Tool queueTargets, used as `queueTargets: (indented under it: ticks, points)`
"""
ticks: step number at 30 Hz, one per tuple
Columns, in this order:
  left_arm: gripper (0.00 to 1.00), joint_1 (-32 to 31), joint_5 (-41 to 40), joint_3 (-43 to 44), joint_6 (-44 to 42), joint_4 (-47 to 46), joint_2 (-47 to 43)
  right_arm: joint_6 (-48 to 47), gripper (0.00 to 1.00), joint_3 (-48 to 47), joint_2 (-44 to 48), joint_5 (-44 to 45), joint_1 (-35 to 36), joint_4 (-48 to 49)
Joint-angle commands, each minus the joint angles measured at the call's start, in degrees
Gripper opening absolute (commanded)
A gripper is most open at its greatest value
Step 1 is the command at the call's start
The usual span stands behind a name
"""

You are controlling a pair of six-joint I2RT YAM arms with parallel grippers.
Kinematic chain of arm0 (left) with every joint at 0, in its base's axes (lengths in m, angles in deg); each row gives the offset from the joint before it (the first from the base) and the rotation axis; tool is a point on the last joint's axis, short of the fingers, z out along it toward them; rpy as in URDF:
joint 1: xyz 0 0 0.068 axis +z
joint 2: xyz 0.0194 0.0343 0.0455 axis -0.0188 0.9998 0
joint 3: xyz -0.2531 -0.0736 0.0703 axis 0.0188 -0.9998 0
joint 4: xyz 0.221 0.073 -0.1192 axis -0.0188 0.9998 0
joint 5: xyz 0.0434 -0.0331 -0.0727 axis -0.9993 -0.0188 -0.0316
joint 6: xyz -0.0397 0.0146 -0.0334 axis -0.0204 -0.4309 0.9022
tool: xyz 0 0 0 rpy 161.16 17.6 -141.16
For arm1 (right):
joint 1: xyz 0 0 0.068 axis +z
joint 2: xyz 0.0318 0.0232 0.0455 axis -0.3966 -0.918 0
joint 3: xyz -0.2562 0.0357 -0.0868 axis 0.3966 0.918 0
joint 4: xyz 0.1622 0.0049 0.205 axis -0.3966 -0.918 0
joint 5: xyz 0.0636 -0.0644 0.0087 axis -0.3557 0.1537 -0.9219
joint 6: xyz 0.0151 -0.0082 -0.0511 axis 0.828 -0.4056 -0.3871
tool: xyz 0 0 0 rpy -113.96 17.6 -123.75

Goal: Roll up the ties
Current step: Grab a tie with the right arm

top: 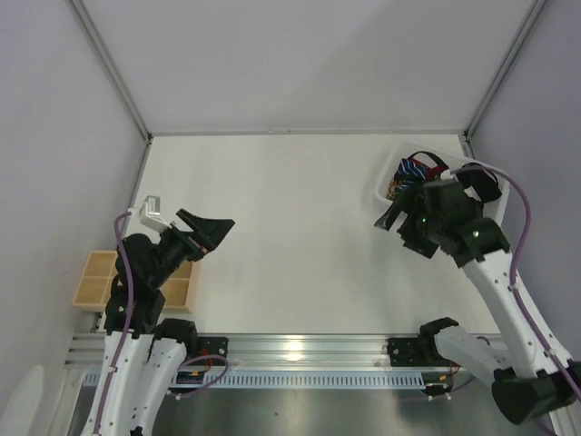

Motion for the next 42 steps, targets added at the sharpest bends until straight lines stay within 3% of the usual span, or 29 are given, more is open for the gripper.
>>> queueTargets:
  ticks: [1, 6, 7, 10, 15, 24, 31, 42]
  points:
    - [1.00, 0.4, -4.3, 4.6, -6.4, 14.7, 1.1, -10.0, 1.00, -9.8, -9.5, -3.3, -10.4, -10.0]
    - [1.00, 0.5, -2.8, 6.2, -3.5, 24.5, 2.7, -14.5, 0.93, -26.4, -26.3, 4.7, -22.4, -13.4]
    - [1.00, 0.5, 2.7, 6.5, -4.3, 24.9, 3.4, -14.5, 0.93, -31.5, -28.5, 8.1, -25.9, -13.2]
    - [1.00, 0.5, 15.5, 4.7, -7.3, 18.2, 6.2, -14.5, 0.88, -39.2, -38.6, 12.8, -27.9, -13.2]
    - [1.00, 0.5, 19.1, 5.3, -6.3, 16.5, 7.6, -12.4, 0.85, -50.8, -51.8, 18.4, -28.7, -17.0]
    - [1.00, 0.5, 20.9, 8.0, -8.3, 14.5, 10.6, -11.7, 0.82, -52.5, -61.0, 19.0, -28.9, -15.4]
    - [1.00, 0.5, 20.8, 8.9, -8.9, 13.3, 12.0, -10.7, 0.79, -48.8, -61.3, 18.7, -29.0, -12.6]
    - [1.00, 0.5, 20.4, 9.7, -10.0, 14.0, 13.5, -5.5, 0.67, -38.5, -59.7, 13.6, -31.6, -5.5]
